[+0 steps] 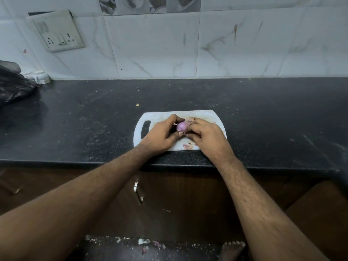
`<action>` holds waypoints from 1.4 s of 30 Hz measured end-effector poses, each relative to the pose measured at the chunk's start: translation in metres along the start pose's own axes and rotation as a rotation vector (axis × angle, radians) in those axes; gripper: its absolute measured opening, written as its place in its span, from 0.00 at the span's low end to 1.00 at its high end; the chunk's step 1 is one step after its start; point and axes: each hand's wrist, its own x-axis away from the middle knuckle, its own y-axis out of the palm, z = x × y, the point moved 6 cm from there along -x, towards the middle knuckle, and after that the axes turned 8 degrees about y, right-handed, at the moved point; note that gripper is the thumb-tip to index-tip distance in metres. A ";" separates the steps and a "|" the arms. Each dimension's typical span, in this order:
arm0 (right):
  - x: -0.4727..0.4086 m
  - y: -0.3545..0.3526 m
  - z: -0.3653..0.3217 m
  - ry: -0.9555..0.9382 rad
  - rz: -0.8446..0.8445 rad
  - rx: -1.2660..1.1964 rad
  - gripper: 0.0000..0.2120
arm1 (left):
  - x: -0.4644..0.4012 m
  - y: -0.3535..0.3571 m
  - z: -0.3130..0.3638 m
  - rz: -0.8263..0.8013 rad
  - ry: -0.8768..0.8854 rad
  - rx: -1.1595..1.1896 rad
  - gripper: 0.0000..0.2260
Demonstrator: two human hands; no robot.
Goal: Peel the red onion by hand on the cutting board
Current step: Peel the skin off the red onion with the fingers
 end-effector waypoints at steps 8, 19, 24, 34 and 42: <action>-0.006 -0.002 0.019 0.244 0.014 -0.142 0.10 | 0.000 0.002 0.001 0.026 0.039 -0.090 0.14; -0.006 0.007 0.019 0.315 0.065 -0.183 0.11 | 0.002 0.000 0.005 0.041 0.075 -0.110 0.12; -0.006 0.006 0.017 0.302 0.065 -0.150 0.10 | 0.003 0.002 0.009 0.017 0.081 -0.113 0.10; -0.006 0.007 0.021 0.311 0.013 -0.240 0.09 | 0.003 0.002 0.008 0.022 0.088 -0.131 0.10; -0.007 0.004 0.021 0.306 0.048 -0.256 0.09 | 0.002 0.003 0.009 0.012 0.100 -0.139 0.10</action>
